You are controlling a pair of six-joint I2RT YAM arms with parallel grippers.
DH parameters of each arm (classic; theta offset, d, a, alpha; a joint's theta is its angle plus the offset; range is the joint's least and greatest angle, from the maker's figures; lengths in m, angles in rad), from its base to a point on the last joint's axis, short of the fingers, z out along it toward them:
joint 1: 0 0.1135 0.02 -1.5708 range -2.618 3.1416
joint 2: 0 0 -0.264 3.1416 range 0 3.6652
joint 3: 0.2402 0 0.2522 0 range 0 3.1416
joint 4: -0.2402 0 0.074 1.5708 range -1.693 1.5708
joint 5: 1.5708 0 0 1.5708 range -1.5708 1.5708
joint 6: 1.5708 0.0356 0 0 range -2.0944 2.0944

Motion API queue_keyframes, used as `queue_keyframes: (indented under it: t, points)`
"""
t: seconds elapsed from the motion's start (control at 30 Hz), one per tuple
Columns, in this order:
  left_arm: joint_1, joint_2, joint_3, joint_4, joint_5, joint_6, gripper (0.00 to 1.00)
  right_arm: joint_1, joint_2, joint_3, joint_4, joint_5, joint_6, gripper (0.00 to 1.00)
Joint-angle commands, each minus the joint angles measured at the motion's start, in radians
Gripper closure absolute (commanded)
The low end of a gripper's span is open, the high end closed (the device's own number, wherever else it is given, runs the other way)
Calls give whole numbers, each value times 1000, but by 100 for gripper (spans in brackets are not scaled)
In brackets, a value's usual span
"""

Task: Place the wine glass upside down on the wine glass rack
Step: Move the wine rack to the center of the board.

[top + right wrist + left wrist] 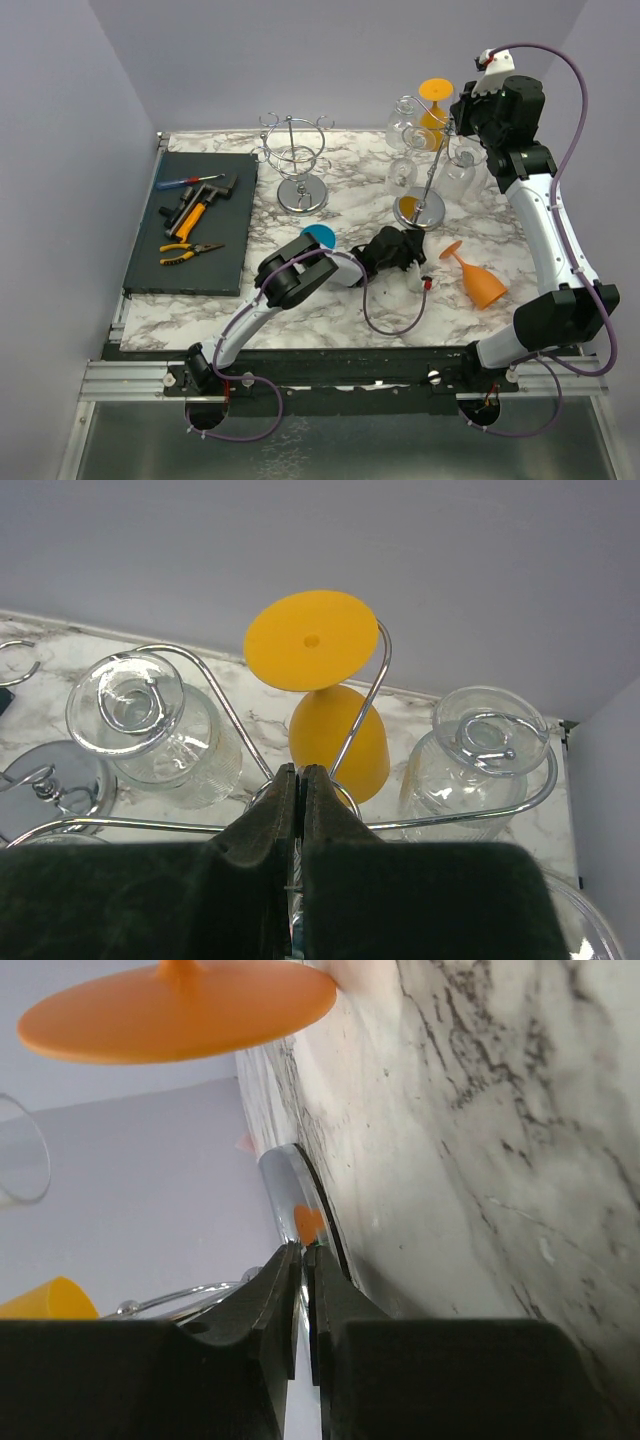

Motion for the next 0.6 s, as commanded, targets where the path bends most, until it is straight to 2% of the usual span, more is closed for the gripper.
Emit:
queue_keyframes:
  t: [0.0, 0.1, 0.37, 0.57]
  points:
    - [6, 63, 57, -166, -10, -53, 86, -14, 3, -5, 0, 24, -7, 100]
    - [20, 64, 117, -281, -5, -102, 87, -14, 15, 2, 10, 31, -11, 100]
    - [50, 140, 283, -364, -45, -90, 87, -20, 39, 18, 64, 41, -21, 100]
    - [71, 182, 348, -391, -60, -60, 87, -25, 74, 54, 81, 71, -37, 100]
